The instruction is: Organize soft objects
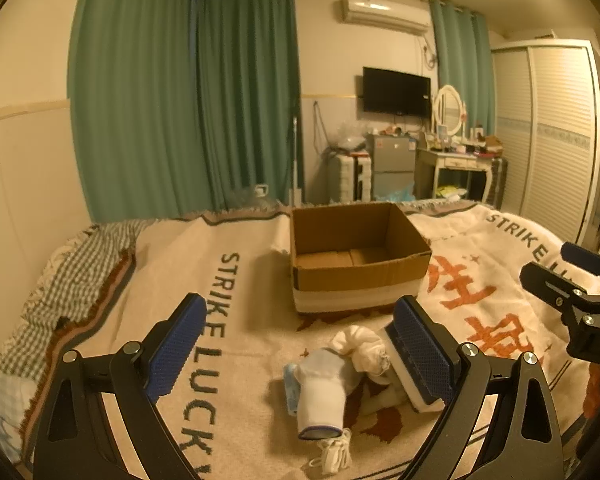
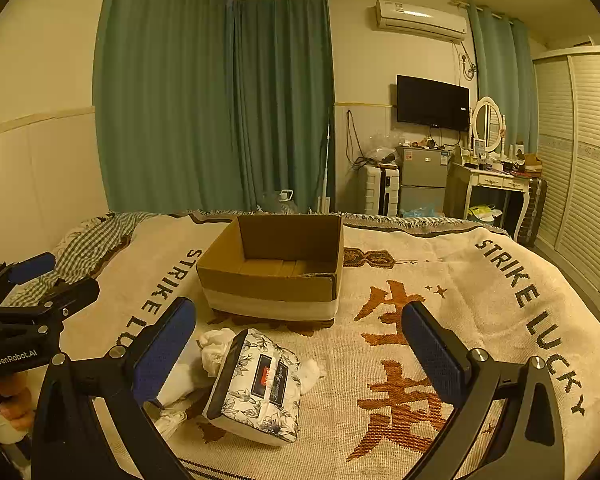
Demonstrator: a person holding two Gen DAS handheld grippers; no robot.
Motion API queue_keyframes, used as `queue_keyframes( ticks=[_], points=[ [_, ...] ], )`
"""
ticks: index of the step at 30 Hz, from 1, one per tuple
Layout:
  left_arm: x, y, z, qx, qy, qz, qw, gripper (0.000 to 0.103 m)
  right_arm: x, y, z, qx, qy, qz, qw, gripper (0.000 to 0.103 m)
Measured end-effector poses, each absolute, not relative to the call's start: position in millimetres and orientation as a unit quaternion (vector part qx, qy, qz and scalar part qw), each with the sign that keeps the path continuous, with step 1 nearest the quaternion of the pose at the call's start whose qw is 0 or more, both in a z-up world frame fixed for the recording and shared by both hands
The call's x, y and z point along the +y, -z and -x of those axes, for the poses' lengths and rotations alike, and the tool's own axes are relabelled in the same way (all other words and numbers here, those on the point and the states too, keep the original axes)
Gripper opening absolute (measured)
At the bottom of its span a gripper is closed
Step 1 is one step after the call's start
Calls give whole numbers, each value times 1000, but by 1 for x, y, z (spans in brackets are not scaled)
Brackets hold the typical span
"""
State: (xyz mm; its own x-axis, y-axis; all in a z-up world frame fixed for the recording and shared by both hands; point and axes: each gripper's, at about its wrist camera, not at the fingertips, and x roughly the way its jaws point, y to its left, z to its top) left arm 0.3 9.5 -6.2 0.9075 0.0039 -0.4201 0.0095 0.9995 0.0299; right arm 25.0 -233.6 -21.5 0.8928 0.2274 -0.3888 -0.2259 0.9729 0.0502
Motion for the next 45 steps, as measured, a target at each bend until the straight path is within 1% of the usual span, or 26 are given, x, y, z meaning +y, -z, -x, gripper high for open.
queue_keyframes(
  ticks=[15,28,34,37,42,45],
  points=[
    [15,6,1,217,0,-4,976,96,-229,26,-27,210,-118,2,970,103],
    [15,-3,5,213,8,-20,977,96,-222,22,-28,213,-120,5,970,103],
    [18,1,3,216,0,-20,976,96,-217,24,-30,224,-124,11,967,103],
    [21,14,-3,235,-10,-19,972,96,-213,36,-34,242,-128,19,962,103],
    [24,49,-14,286,-17,-7,958,96,-207,92,-53,320,-142,23,936,103],
    [20,69,-21,311,-22,-17,950,96,-202,115,-64,347,-152,27,925,99]
  ],
)
